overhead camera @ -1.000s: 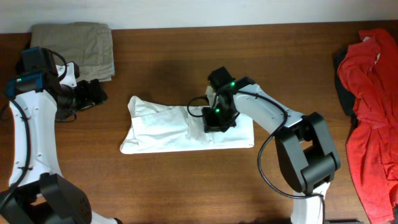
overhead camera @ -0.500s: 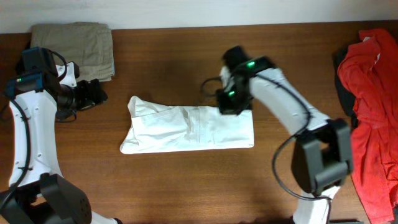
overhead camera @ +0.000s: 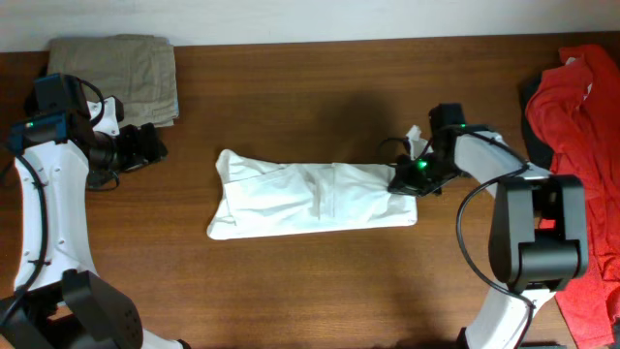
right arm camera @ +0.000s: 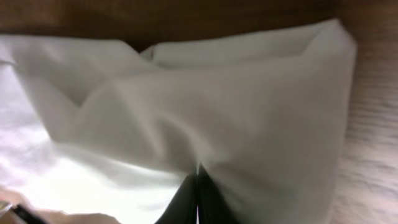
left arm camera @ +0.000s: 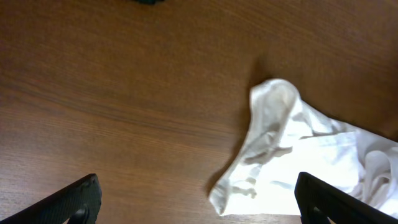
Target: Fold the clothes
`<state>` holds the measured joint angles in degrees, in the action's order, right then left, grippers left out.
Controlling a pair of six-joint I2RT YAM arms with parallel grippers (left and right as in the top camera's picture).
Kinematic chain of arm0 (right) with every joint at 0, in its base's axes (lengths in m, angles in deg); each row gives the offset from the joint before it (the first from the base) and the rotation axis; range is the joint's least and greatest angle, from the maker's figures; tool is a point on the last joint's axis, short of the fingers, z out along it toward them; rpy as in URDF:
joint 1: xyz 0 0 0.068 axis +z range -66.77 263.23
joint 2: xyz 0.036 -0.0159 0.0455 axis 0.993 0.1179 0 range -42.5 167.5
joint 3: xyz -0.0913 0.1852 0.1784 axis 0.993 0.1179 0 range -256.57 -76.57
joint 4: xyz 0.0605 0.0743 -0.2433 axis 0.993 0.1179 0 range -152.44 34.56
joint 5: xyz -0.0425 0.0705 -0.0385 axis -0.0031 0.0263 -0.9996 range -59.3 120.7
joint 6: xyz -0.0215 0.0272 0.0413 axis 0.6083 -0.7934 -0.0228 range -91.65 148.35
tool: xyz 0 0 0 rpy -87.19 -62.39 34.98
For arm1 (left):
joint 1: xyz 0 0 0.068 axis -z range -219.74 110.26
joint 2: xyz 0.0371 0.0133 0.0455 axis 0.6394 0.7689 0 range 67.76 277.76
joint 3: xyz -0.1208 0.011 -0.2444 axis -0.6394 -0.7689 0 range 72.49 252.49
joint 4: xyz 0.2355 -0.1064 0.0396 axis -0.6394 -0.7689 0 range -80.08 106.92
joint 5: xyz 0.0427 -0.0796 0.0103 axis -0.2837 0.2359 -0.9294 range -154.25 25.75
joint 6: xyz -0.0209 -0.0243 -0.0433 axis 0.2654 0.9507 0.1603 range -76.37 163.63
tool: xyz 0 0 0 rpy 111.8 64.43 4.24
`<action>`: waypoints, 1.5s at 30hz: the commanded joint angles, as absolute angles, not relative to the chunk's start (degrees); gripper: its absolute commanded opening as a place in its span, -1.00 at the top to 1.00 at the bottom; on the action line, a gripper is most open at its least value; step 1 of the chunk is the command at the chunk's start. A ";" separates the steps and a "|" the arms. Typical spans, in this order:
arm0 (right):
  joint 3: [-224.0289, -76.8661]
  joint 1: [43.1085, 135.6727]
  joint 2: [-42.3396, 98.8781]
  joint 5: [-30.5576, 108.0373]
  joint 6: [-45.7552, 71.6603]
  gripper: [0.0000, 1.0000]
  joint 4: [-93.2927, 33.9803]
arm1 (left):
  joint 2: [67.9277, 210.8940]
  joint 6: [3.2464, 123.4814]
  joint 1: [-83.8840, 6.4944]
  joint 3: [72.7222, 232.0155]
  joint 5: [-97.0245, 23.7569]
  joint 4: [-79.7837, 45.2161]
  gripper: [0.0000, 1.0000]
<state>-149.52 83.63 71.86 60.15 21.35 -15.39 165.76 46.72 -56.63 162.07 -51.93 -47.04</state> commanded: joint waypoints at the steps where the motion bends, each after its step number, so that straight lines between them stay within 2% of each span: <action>1: -158.31 83.11 70.42 59.56 23.49 0.87 -8.25 | 165.89 46.87 -56.63 162.10 -50.93 -46.95 -0.98; 3: -165.39 83.11 69.87 57.09 23.66 0.84 -1.30 | 165.89 46.87 -56.63 162.10 -50.93 -46.95 -0.98; 5: -169.34 83.11 69.83 54.62 24.34 0.59 3.80 | 165.89 46.87 -56.63 162.10 -50.93 -46.95 -0.98; 6: -169.34 83.11 69.85 52.39 24.97 0.57 5.83 | 165.91 46.87 -56.61 162.10 -50.93 -46.95 -0.98; 7: -168.38 83.11 70.31 50.90 24.97 0.58 6.70 | 165.91 46.87 -56.63 162.10 -50.93 -46.93 -0.98; 9: -164.34 83.11 70.49 50.58 24.95 0.78 6.18 | 165.91 46.87 -56.61 162.10 -50.93 -46.93 -0.98; 16: -146.81 83.11 70.49 52.61 24.91 0.79 -5.80 | 165.96 46.87 -56.63 162.10 -50.93 -46.93 -0.98; 17: -145.82 83.02 70.49 52.21 24.69 0.81 -6.39 | 166.00 46.87 -56.61 162.10 -50.91 -46.93 -0.98; 18: -145.58 82.63 70.49 49.31 22.37 0.92 -6.19 | 166.07 46.87 -56.61 162.10 -50.93 -46.93 -0.98; 21: -148.60 81.42 69.96 46.47 19.92 0.91 -3.24 | 166.22 46.87 -56.63 162.10 -50.34 -46.89 -0.98; 23: -156.36 80.70 68.63 46.44 19.97 0.70 3.60 | 166.85 46.85 -56.61 162.10 -46.38 -46.28 -0.98; 24: -160.80 80.55 67.86 46.44 20.03 0.35 6.66 | 167.57 46.41 -56.61 162.01 -44.68 -46.28 -0.98; 25: -164.71 80.53 67.38 46.47 20.62 -0.44 9.30 | 168.12 45.04 -56.61 161.68 -43.54 -46.12 -0.98; 26: -167.57 80.53 67.23 46.44 20.78 -0.87 11.01 | 168.78 43.57 -56.61 161.13 -42.27 -46.06 -0.98; 27: -173.89 80.51 67.23 45.50 21.04 -0.97 14.18 | 170.37 43.57 -56.61 160.15 -40.48 -46.06 -0.98; 30: -181.56 80.27 67.23 38.75 21.04 -0.97 15.38 | 176.12 36.86 -56.61 159.38 -31.13 -45.95 -0.98; 34: -182.28 76.94 67.23 36.85 21.02 -0.97 13.85 | 185.12 35.86 -56.61 159.41 -24.11 -43.83 -0.97; 36: -182.28 73.34 67.23 37.13 20.34 -0.97 12.76 | 189.06 31.99 -56.37 159.38 -20.28 -44.42 -0.89; 42: -182.28 62.67 67.23 39.80 20.36 -0.97 14.75 | 194.83 26.98 -50.14 159.12 -20.11 -44.38 -0.90; 45: -182.28 61.80 67.25 40.61 20.38 -0.97 15.14 | 194.83 27.03 -46.55 158.97 -20.63 -44.16 -0.90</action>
<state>-181.36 62.08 67.97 39.28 20.76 14.81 193.36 29.21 -49.81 159.65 -20.70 -44.51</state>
